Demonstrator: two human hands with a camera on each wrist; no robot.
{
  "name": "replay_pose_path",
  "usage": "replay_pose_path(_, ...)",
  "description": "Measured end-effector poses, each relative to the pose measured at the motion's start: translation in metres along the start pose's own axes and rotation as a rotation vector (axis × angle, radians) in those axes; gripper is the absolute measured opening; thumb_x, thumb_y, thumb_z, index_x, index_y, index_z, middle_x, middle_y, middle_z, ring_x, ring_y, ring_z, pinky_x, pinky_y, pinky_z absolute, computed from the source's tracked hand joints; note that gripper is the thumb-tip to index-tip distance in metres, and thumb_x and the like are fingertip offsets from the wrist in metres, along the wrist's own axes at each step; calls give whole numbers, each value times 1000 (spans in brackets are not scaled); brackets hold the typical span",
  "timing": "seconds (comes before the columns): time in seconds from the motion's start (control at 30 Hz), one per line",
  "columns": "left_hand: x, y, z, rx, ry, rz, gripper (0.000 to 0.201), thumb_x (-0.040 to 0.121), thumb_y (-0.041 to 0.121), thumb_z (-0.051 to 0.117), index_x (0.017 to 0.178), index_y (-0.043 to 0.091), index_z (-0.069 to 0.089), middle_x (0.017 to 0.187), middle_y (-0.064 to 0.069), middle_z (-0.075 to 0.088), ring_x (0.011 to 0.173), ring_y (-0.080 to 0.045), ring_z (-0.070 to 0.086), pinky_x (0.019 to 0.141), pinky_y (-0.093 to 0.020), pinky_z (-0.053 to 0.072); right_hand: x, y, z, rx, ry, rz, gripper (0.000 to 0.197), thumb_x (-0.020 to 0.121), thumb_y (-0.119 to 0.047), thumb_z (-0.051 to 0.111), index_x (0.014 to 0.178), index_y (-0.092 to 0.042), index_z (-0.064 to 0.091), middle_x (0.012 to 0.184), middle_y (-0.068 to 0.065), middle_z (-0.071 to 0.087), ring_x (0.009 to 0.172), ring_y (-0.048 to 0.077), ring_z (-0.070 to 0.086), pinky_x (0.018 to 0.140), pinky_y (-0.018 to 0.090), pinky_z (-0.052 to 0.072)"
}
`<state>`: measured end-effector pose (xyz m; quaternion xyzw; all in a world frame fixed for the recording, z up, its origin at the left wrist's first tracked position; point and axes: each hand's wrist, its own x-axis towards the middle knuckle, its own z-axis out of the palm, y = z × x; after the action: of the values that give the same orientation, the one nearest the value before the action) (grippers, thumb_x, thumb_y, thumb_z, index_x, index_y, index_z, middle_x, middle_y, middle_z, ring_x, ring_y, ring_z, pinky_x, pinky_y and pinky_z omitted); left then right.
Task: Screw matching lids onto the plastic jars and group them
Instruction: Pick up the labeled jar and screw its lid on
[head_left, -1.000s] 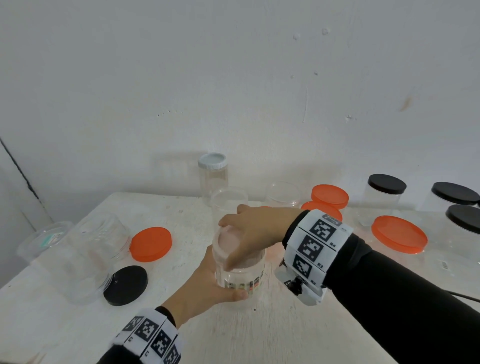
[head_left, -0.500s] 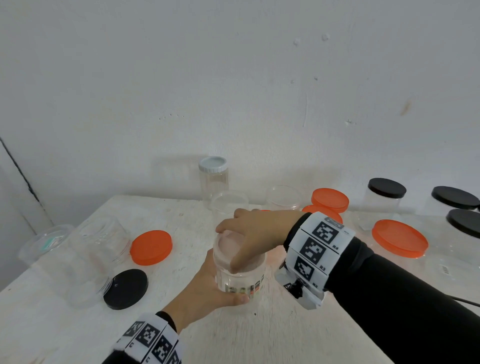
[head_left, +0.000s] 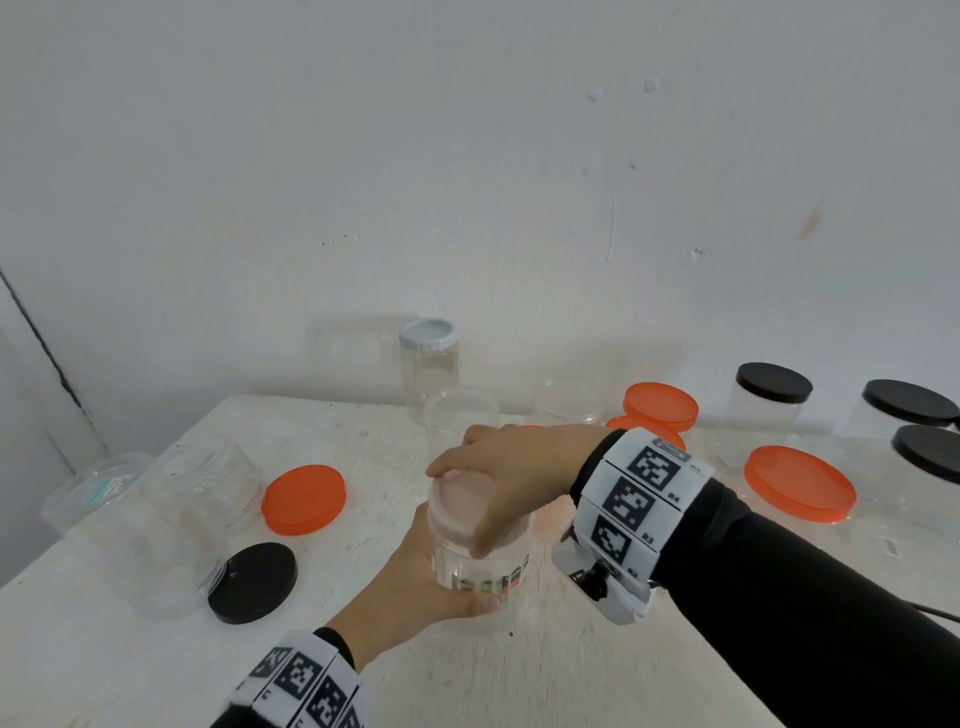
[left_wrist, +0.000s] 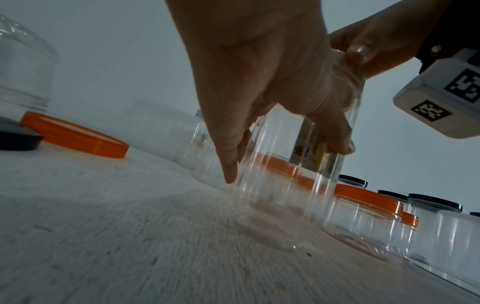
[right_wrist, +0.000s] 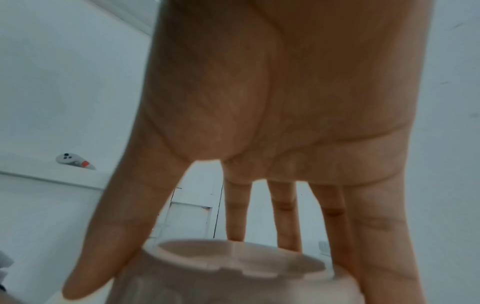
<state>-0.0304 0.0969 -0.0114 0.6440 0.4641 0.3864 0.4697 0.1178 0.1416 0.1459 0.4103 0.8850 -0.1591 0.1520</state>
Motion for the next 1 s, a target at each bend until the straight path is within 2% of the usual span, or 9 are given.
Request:
replay_pose_path(0.13,-1,1,-1,-2,-19,-8,95,65,19,89,126,52,24,134,20,42,112,22,43,83,-3,43,2,1,3,-27,25,44,88,72,-61,72,144,-45,25,120,-10,33,120,23,42,97,47,44)
replay_pose_path(0.27,-2,-2,-3,-26,-24,-35,96,64,22,89,127,54,24,133,20,46,110,21,46,83,-7,46,4,2,10,-59,65,29,88,73,-67,66,145,-42,23,132,-3,35,123,25,38,95,44,42)
replay_pose_path(0.37,-2,-4,-4,-32,-9,-47,100,62,24,91,130,54,24,131,26,49,113,17,47,86,-13,49,4,5,19,-69,127,11,87,75,-70,61,147,-39,23,135,0,36,125,26,34,91,41,40)
replay_pose_path(0.47,-1,-3,-4,-8,-20,-47,103,60,22,92,133,52,25,125,35,51,113,17,48,83,-9,48,3,8,28,-83,205,12,87,76,-73,57,147,-34,25,136,3,36,126,28,32,93,41,38)
replay_pose_path(0.6,-1,0,-3,25,20,-37,102,60,24,92,132,50,25,128,28,51,114,20,45,85,-6,45,-1,9,44,-71,363,6,85,78,-77,49,145,-28,31,132,3,41,120,27,35,91,40,40)
replay_pose_path(0.73,0,4,-2,66,0,-34,94,60,31,92,127,53,30,120,37,52,113,15,49,82,-9,48,-11,18,65,114,463,-11,81,83,-71,49,149,-32,22,146,-5,31,130,23,27,104,38,32)
replay_pose_path(0.8,1,5,-5,85,15,-53,92,57,36,92,124,53,32,120,33,54,110,14,52,80,-9,49,-24,28,75,229,492,-22,80,85,-67,50,151,-37,17,149,-9,26,132,17,24,108,37,30)
replay_pose_path(0.9,6,8,-19,110,86,-77,91,52,37,94,119,54,35,117,26,58,105,11,55,76,-13,48,-50,53,85,274,546,10,71,88,-58,54,148,-39,22,147,-12,26,130,13,25,108,30,28)
replay_pose_path(1.0,16,14,-39,108,201,-9,80,48,34,96,110,54,50,110,32,63,99,14,59,80,-20,50,-82,84,92,306,606,137,64,89,-50,59,145,-38,32,148,-11,26,134,9,20,107,21,20)
